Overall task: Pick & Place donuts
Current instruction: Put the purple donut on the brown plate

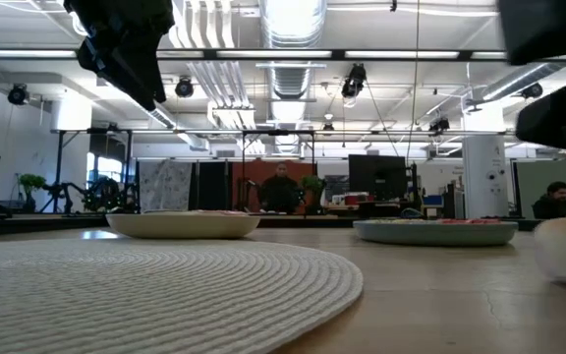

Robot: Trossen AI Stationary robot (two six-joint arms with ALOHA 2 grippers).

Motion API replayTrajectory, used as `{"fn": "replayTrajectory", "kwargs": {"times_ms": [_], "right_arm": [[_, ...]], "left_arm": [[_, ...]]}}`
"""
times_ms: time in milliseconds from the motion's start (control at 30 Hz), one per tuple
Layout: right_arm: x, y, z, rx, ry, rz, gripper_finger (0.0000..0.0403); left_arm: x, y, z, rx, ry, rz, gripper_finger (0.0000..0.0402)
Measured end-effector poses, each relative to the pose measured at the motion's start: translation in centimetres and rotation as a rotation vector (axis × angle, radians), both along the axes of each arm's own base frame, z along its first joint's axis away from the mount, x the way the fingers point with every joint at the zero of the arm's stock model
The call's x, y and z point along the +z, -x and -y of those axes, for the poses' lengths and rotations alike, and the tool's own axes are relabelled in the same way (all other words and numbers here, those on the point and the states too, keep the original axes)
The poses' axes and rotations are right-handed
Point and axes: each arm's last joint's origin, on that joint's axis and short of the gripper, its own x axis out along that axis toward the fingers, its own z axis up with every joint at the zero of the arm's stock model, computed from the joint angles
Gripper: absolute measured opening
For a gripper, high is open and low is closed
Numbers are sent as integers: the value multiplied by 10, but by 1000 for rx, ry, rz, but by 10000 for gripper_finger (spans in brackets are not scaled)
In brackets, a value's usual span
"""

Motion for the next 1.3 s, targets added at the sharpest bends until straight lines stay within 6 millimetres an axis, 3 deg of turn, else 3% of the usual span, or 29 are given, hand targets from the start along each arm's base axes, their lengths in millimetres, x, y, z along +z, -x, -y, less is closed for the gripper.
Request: {"fn": "replayTrajectory", "kwargs": {"times_ms": [167, 300, 400, 533, 700, 833, 967, 1300], "right_arm": [[5, -16, 18, -121, -43, 51, 57], [23, -26, 39, -246, -99, 139, 25], [42, -31, 68, -348, -105, 198, 24], [69, -32, 121, -509, -141, 330, 30], [96, -31, 179, -743, -433, 726, 31], [100, -29, 209, -937, -655, 1116, 31], [98, -37, 220, -1040, -760, 1314, 31], [117, -99, 227, -1018, -747, 1412, 31]], "left_arm": [[-1, 2, 0, -22, -6, -30, 161], [-3, 5, 3, -55, -21, -72, 161], [-4, 6, 7, -76, -41, -78, 161], [-3, 9, 20, -103, -119, -41, 161], [1, 17, 44, -95, -294, 59, 161], [7, 21, 56, 2, -451, 202, 161], [11, 19, 58, 90, -518, 309, 161], [-9, -2, 58, 105, -540, 394, 161]]}}
